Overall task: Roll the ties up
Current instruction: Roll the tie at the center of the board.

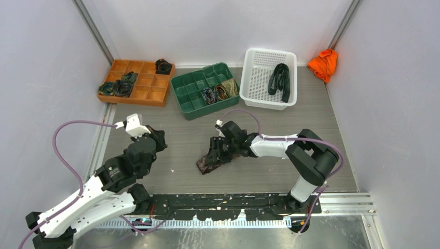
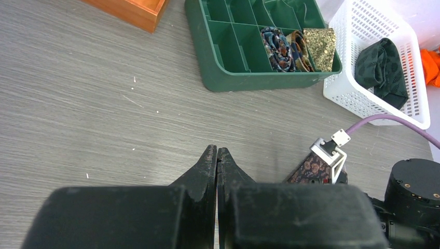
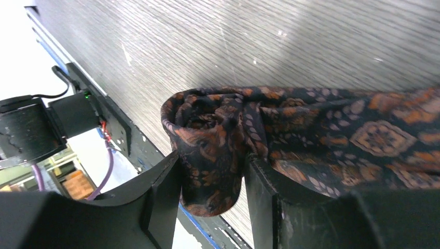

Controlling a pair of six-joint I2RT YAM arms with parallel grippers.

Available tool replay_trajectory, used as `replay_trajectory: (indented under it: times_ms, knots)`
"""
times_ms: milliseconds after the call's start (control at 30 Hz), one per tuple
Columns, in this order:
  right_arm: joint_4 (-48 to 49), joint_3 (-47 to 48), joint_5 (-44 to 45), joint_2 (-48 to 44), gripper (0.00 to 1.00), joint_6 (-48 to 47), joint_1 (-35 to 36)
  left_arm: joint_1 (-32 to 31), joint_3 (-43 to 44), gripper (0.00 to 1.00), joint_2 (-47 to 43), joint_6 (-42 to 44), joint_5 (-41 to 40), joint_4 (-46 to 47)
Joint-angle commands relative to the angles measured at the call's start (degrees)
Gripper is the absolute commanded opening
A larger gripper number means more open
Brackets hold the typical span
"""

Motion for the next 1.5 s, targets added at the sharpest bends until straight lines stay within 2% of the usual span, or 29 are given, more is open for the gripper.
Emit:
replay_trajectory:
  times_ms: [0, 233, 400, 533, 700, 867, 1033, 1133, 1200, 1333, 1467]
  knots:
    - [-8.64, 2.45, 5.79, -4.32, 0.52, -4.14, -0.36, -0.12, -0.18, 0.00, 0.06, 0.31, -0.27, 2.59]
    - [-17.73, 4.51, 13.57, -5.93, 0.53, -8.66, -0.30, -0.12, -0.83, 0.00, 0.15, 0.31, 0.38, 3.03]
    - [-18.82, 4.92, 15.74, -6.16, 0.53, -9.68, -0.29, -0.16, -1.02, 0.00, 0.08, 0.40, 0.70, 2.83]
    - [-21.03, 6.17, 20.27, -6.44, 0.57, -10.11, -0.32, -0.13, -1.17, 0.00, -0.49, 0.33, 0.36, 2.19]
    - [-27.77, 9.57, 29.99, -11.16, 0.58, -11.38, 1.20, -0.15, -1.23, 0.00, -4.15, -3.06, -3.39, -3.06]
    - [-36.50, 15.73, 41.65, -13.78, 0.58, -13.04, 9.00, -0.11, -1.82, 0.00, -12.44, -11.62, -9.55, -13.62]
    - [-44.49, 24.52, 55.02, -6.47, 0.58, -13.26, 21.15, -0.13, -2.97, 0.00, -21.19, -13.83, -13.06, -18.75]
    - [-48.43, 30.39, 60.93, 1.23, 0.59, -13.81, 25.99, -0.11, -1.73, 0.00, -22.94, -12.96, -13.88, -20.16]
    - [-51.29, 34.56, 65.22, 6.72, 0.62, -14.05, 28.57, -0.11, -0.43, 0.00, -22.55, -12.67, -14.23, -21.39]
    - [-55.23, 41.01, 70.63, 15.65, 0.70, -13.85, 31.07, -0.14, 1.08, 0.00, -21.33, -12.49, -14.15, -22.98]
    - [-54.85, 41.77, 71.01, 19.09, 0.71, -13.98, 30.93, -0.09, 0.62, 0.00, -22.21, -12.34, -13.54, -22.95]
